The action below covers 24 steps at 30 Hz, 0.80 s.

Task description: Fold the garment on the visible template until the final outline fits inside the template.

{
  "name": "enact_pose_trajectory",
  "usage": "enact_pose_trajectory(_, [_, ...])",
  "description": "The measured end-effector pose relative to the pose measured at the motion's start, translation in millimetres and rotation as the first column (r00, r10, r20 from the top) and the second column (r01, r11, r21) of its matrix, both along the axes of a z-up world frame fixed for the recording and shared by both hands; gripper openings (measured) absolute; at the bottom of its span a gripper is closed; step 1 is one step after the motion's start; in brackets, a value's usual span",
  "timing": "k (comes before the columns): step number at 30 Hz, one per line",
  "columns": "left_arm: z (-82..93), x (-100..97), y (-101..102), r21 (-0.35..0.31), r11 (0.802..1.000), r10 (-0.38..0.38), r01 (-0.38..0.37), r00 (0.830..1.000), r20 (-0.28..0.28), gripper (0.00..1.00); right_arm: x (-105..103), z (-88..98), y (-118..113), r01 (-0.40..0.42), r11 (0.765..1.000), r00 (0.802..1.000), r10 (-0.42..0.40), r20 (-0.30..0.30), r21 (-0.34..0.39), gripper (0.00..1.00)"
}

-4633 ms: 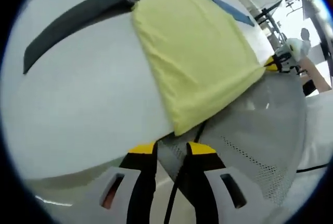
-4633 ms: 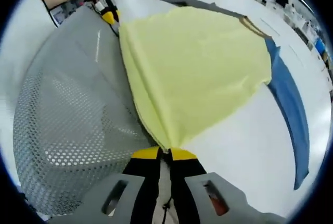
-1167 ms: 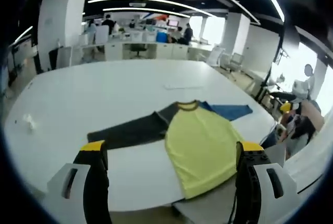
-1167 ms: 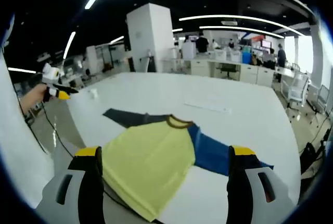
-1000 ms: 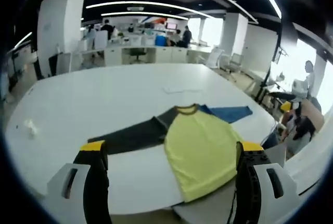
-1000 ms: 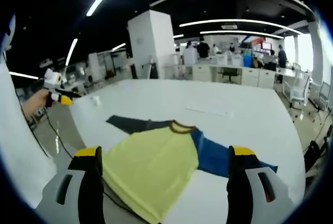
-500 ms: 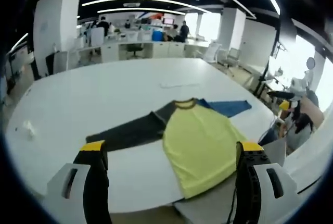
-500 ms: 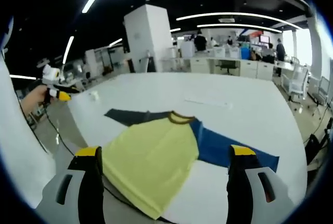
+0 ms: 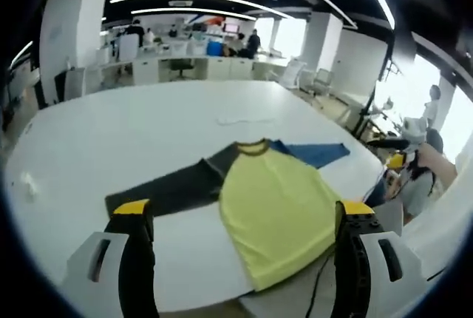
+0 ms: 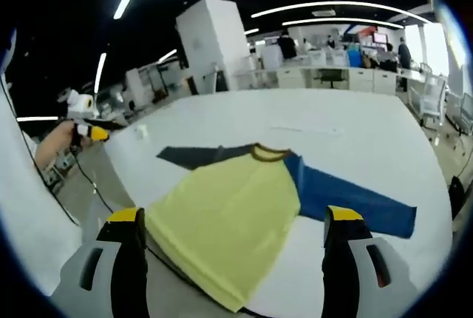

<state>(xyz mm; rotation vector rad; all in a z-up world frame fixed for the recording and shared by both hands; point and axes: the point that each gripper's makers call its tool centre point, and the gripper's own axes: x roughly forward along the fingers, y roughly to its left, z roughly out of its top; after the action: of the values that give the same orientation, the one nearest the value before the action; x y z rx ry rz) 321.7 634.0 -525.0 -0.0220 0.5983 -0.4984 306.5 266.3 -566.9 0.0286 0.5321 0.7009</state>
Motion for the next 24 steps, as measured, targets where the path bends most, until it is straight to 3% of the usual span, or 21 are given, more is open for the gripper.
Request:
enact_pose_trajectory(3, [18.6, 4.3, -3.0, -0.014, 1.0, 0.001, -0.001, 0.999, 0.051, 0.99, 0.3, 1.3, -0.6, 0.004, 1.0, 1.0, -0.004, 0.009, 0.013, 1.0])
enact_pose_trajectory(6, [21.0, 5.0, -3.0, -0.012, 1.0, 0.003, -0.003, 0.998, 0.064, 0.99, -0.6, -4.4, -9.8, 0.02, 1.0, 1.0, -0.02, 0.001, -0.006, 1.0])
enact_pose_trajectory(13, [-5.9, 2.3, 2.3, 0.019, 1.0, 0.012, -0.012, 1.0, -0.005, 0.99, 3.7, -14.0, -30.7, 0.055, 0.998, 0.998, -0.055, -0.006, -0.036, 1.0])
enact_pose_trajectory(24, [-24.5, 9.5, -6.9, 0.014, 1.0, 0.014, -0.013, 0.999, -0.043, 0.99, 23.0, -33.4, -60.3, 0.107, 0.992, 0.993, -0.11, -0.032, -0.072, 0.99])
